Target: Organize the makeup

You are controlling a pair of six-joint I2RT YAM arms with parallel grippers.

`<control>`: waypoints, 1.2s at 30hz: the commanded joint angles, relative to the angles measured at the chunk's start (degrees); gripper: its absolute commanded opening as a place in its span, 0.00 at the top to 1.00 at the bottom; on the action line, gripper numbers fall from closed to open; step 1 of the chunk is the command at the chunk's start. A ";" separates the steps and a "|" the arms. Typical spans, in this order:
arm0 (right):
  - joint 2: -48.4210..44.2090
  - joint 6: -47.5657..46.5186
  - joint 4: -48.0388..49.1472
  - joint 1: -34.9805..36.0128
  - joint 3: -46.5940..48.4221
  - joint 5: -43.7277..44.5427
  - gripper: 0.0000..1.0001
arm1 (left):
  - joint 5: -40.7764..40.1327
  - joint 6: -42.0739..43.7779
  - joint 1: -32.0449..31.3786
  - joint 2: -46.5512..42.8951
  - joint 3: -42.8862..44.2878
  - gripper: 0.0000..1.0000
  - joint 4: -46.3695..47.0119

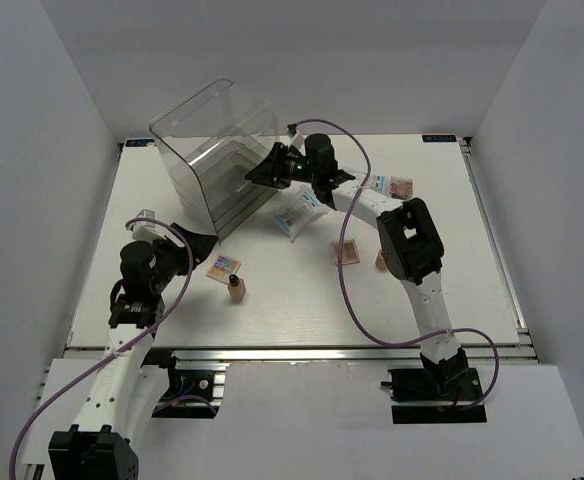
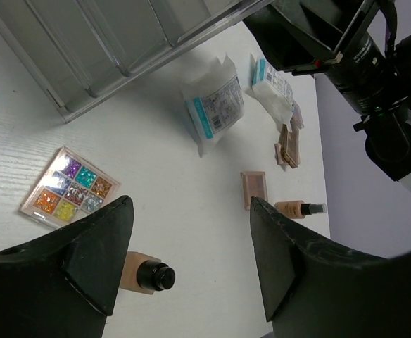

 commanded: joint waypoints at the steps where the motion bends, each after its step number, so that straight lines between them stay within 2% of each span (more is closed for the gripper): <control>1: 0.92 1.30 4.39 0.89 3.98 2.03 0.55 | -1.25 -0.07 -0.24 -1.09 2.03 0.24 1.90; 3: 1.10 1.74 4.39 0.89 3.98 2.20 0.58 | -1.52 -0.07 -0.32 -1.10 2.21 0.24 1.99; 6: 1.02 2.44 5.62 0.98 3.63 2.64 0.75 | -1.87 0.02 -0.41 -1.01 2.30 0.24 2.69; 13: -1.79 3.67 8.52 0.72 0.47 2.56 0.99 | -4.06 -0.07 -1.64 -0.31 2.21 0.28 6.45; 25: -18.92 7.28 14.41 -1.75 -19.73 3.26 1.00 | -7.67 1.07 -7.44 6.19 4.75 0.28 15.25; 36: -24.30 5.52 12.65 -1.66 -23.35 3.70 1.00 | -6.53 0.90 -7.97 11.37 9.85 0.27 21.74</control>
